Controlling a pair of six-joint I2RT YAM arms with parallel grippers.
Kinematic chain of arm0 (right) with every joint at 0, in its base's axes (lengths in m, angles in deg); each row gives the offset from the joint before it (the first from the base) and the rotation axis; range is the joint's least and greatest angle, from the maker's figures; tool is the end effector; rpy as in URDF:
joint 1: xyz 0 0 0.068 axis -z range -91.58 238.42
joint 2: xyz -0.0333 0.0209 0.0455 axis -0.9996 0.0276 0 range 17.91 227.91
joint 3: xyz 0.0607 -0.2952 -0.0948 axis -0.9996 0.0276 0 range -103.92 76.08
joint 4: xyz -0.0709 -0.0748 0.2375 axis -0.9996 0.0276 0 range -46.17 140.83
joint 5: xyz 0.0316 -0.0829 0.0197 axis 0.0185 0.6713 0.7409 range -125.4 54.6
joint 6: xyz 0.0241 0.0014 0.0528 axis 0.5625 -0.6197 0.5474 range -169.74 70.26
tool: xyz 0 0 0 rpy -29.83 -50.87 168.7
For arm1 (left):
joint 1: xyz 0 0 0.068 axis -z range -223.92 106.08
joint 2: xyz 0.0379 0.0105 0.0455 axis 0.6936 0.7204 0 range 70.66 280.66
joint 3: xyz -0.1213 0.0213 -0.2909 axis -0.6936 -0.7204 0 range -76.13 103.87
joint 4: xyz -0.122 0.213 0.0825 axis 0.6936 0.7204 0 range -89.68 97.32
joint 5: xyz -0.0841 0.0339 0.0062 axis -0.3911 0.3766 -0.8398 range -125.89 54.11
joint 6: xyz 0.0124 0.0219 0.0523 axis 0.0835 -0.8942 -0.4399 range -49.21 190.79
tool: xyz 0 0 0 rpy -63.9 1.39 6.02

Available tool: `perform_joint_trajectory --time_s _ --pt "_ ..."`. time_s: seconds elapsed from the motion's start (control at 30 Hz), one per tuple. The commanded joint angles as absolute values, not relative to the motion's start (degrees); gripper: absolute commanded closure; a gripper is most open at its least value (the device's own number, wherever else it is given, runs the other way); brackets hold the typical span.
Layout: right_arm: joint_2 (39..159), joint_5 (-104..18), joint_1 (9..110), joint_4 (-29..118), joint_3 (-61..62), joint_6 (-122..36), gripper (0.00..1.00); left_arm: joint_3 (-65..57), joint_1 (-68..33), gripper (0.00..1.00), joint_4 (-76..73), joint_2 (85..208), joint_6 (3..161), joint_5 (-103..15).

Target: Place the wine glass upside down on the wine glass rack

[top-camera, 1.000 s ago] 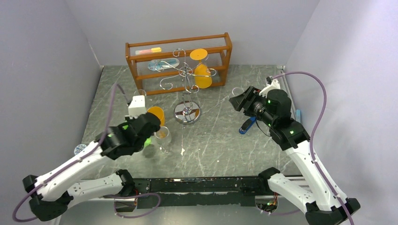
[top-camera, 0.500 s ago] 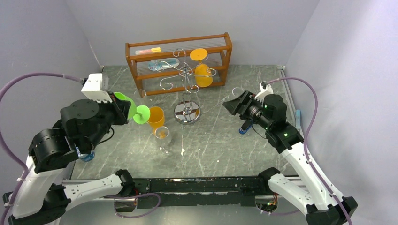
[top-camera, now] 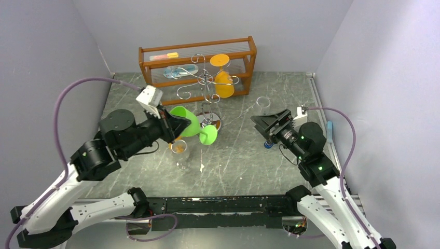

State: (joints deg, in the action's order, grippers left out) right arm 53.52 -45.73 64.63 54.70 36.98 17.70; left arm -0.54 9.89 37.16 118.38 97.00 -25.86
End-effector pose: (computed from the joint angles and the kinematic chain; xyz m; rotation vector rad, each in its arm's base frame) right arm 0.1081 0.0558 0.3529 0.5611 1.8032 1.3011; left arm 0.0721 -0.0863 0.4900 0.2983 1.7816 -0.8685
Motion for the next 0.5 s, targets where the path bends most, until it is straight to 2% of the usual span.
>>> perform_joint_trajectory --time_s 0.0,0.17,0.27,0.47 --pt "49.96 -41.32 64.82 58.79 36.9 26.49 0.3 -7.59 9.66 0.95 18.96 118.93 99.2 -34.99" --pt "43.41 -38.55 64.84 62.58 40.7 37.32 0.31 -21.42 10.55 0.95 -5.89 118.86 101.8 -37.66" --pt "39.64 -35.76 64.8 65.57 40.71 38.84 0.31 -24.5 13.18 0.95 -12.76 119.24 99.1 -32.76" --pt "40.42 -37.48 64.83 67.3 38.94 39.14 0.32 -26.41 19.04 0.95 -23.52 122.85 94.28 -29.86"
